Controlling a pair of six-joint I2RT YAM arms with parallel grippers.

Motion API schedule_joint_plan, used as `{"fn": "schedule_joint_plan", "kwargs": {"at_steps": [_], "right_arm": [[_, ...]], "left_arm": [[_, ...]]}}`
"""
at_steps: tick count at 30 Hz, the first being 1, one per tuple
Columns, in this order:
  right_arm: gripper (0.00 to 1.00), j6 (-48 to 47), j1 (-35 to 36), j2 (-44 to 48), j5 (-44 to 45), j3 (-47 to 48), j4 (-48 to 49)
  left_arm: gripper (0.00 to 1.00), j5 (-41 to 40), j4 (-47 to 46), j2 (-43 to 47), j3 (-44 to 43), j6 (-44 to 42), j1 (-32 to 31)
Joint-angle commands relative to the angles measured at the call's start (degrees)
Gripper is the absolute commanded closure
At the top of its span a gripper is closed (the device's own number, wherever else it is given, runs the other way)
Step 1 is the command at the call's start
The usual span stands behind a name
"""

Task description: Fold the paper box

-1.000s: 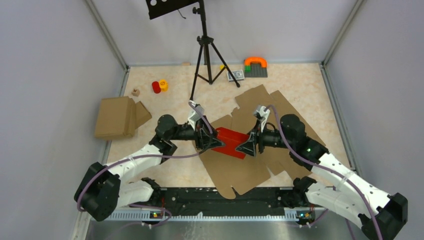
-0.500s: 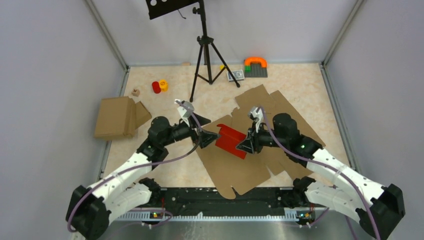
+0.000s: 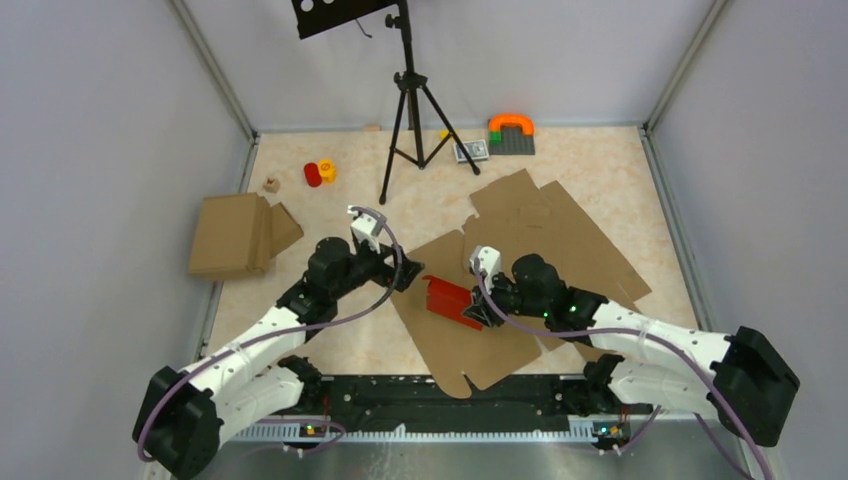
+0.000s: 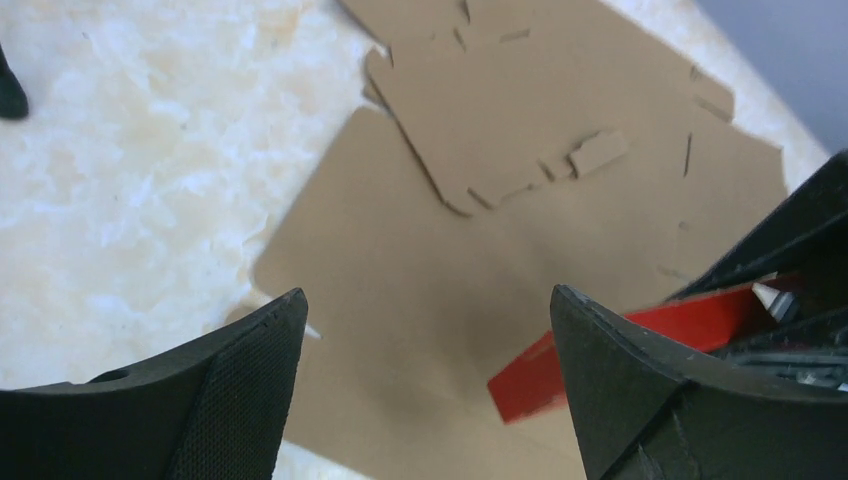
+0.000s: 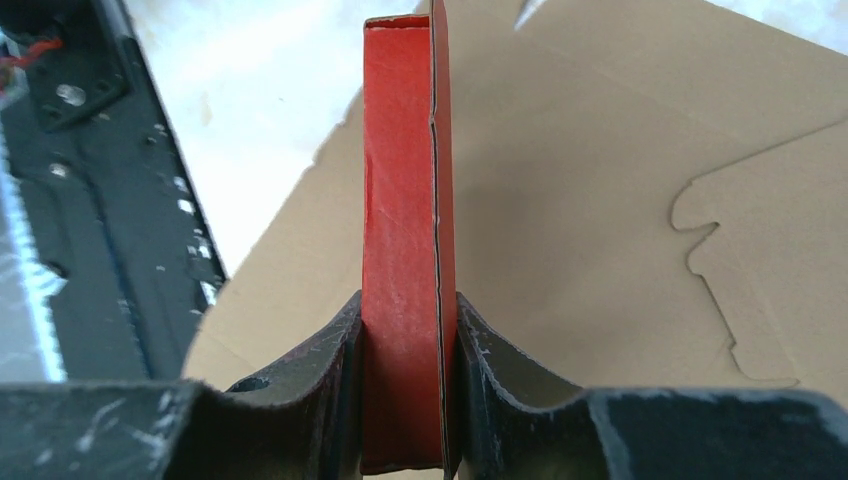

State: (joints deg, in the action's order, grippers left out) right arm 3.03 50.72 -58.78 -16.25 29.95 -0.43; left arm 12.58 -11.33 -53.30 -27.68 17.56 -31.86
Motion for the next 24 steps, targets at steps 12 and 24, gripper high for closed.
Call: {"fn": "schedule_joint_plan", "kwargs": {"at_steps": [12, 24], "right_arm": [[0.97, -10.9, 0.7, -6.6, 1.9, -7.2, 16.5], [0.99, -14.5, 0.7, -9.0, 1.7, -7.8, 18.0]], "left_arm": [[0.33, 16.3, -7.7, -2.6, 4.4, -8.7, 0.0], [0.56, 13.3, 0.5, -9.0, -0.9, -11.2, -3.0]]}}
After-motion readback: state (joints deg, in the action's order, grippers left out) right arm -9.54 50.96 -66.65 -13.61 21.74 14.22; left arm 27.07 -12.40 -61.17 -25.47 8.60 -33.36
